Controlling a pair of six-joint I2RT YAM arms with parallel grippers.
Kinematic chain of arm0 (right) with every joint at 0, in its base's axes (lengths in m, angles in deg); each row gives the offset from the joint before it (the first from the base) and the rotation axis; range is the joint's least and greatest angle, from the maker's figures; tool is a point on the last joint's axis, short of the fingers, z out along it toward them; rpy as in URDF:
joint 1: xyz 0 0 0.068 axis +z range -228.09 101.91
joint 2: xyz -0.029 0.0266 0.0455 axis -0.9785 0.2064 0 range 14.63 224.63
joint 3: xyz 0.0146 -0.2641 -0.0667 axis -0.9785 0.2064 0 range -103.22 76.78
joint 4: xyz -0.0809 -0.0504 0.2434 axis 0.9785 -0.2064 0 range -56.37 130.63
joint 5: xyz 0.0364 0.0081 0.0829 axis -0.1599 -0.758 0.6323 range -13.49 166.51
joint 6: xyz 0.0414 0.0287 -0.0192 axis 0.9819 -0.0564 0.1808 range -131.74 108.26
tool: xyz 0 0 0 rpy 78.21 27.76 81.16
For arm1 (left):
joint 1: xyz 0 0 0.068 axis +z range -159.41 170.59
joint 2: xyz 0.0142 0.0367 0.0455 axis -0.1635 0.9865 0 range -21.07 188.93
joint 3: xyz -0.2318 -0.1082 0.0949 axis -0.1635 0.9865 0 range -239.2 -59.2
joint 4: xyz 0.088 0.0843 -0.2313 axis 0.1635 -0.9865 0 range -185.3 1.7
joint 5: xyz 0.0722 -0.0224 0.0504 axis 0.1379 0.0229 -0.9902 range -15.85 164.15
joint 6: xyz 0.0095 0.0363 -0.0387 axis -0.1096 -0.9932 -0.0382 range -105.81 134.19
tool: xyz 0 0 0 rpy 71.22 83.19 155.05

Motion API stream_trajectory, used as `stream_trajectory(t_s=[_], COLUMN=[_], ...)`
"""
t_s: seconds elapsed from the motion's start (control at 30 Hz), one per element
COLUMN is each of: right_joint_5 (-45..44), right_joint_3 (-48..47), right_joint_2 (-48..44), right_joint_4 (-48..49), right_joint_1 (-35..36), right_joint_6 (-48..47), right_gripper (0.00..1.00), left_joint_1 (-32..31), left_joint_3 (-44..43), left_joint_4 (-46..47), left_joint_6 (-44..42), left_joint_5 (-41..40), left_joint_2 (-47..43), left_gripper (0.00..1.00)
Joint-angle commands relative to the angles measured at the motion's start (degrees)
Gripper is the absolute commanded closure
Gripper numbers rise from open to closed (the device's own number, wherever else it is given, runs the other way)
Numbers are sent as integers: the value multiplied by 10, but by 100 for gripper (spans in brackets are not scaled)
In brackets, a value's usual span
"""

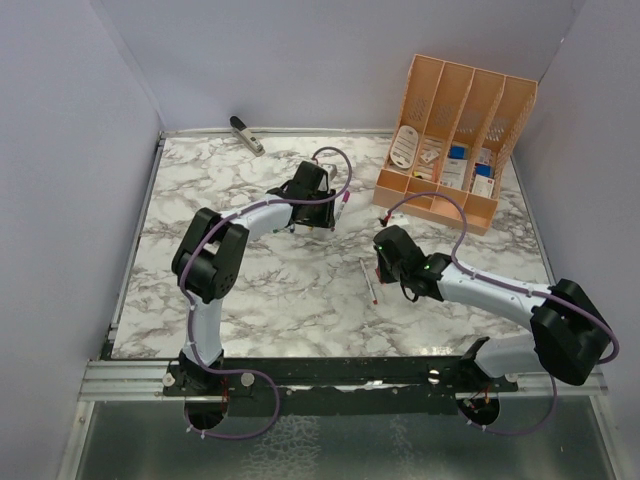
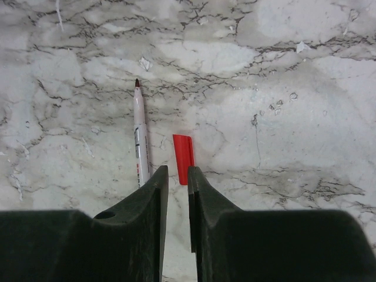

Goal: Insert the pens into the pen caps

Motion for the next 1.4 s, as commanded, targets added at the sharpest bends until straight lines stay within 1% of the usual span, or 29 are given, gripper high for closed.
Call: stream_trajectory(t_s=[0.0,0.1,0.27,0.47,0.7,0.93,1.0,1.07,1.13,1.2,1.23,1.37], right_joint_5=[46,71,83,94,92,81,79,77,77,75,72,53], right_joint_3=[21,30,22,8,-11,-33,-36,-40,-42,-44,-45,-52], right_joint_2=[4,-6,-7,17,67,114,127,139,150,159,162,158], right_joint_4=[27,54,66,82,94,97,95,89,81,69,63,48], right_joint_1=[3,3,8,15,15,15,15,15,15,15,15,15], right_joint_6=[-8,-31,-61,-78,-82,-83,-80,-75,-69,-62,-58,-51], right_gripper=[82,80,73,66,65,65,66,71,79,93,98,99], left_joint_1=[-12,-18,-27,-30,-30,-30,-30,-30,-30,-30,-30,-30], left_joint_3=[36,67,108,150,182,200,203,205,206,207,207,207], left_joint_4=[22,36,56,72,84,94,95,96,96,95,95,95], left_joint_6=[6,11,21,28,32,34,36,36,35,35,35,34], left_joint_5=[-7,-8,-15,-30,-31,-33,-32,-34,-36,-38,-39,-38], left_joint_2=[-73,-103,-145,-196,-234,-244,-247,-249,-252,-254,-255,-260], left_gripper=[63,63,62,62,62,62,62,62,62,62,62,62])
